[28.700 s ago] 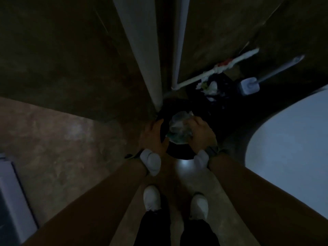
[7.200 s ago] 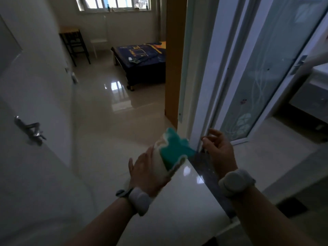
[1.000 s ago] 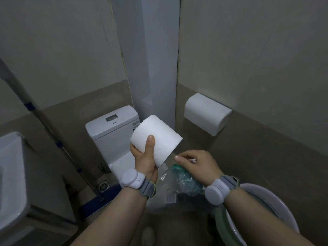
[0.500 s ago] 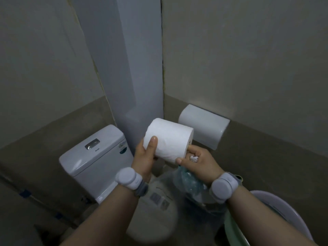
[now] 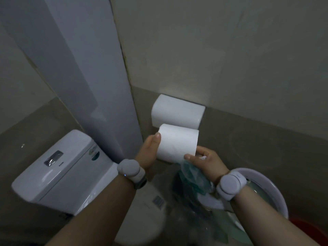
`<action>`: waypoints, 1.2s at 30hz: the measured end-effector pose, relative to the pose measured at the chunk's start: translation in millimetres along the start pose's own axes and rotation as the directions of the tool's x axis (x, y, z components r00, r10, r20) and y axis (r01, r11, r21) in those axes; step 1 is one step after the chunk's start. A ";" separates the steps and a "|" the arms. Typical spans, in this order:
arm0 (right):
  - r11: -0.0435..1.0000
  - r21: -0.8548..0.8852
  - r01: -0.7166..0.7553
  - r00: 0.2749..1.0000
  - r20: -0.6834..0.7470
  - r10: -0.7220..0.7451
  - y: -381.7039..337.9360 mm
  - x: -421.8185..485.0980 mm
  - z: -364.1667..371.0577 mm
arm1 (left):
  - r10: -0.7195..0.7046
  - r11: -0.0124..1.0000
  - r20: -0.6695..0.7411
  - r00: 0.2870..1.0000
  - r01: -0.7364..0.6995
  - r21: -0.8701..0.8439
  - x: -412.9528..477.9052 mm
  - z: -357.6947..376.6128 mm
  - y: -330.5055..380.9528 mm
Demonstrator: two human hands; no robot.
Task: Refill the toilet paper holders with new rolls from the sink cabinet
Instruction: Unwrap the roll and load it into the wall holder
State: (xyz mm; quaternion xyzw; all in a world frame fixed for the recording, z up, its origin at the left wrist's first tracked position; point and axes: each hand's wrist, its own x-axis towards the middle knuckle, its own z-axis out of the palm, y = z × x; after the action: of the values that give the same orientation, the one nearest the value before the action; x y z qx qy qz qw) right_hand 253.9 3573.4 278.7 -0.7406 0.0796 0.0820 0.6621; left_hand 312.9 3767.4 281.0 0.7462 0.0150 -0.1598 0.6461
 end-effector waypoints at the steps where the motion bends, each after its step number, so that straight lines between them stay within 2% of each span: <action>1: 1.000 0.001 -0.018 1.000 -0.018 0.018 2.7 1.6 -11.2 | 0.018 0.997 -0.012 1.000 -0.017 0.075 11.0 5.9 1.9; 5: 0.998 -0.005 -0.066 0.993 -0.094 0.065 10.6 8.3 -56.7 | 0.112 0.918 -0.052 0.992 -0.084 0.388 60.0 28.3 9.5; 9: 0.996 0.023 -0.089 0.983 -0.161 0.091 16.4 16.6 -91.5 | 0.276 0.690 0.034 0.960 -0.223 0.689 105.7 53.6 10.9; 15: 0.991 0.066 -0.115 0.971 -0.203 0.126 33.7 24.7 -136.9 | 0.302 0.303 0.240 0.923 -0.332 0.893 173.2 106.8 13.6; 19: 0.984 0.107 -0.141 0.959 -0.233 0.163 47.4 24.7 -163.2 | 0.272 0.144 0.310 0.911 -0.357 0.923 212.4 138.2 13.9; 24: 0.985 0.107 -0.138 0.957 -0.241 0.161 51.2 25.5 -180.3 | 0.158 0.115 0.302 0.940 -0.321 0.940 230.3 145.1 3.2; 36: 0.982 0.154 -0.105 0.947 -0.287 0.146 34.9 62.7 -187.0 | 0.259 0.067 0.255 0.932 -0.280 0.958 203.5 145.4 -10.9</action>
State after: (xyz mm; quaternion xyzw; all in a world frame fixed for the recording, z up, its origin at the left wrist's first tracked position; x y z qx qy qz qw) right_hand 310.1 3383.1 251.2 -0.6907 0.2305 0.0061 0.6854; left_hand 471.6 3590.8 201.5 0.9713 -0.2371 -0.0135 0.0105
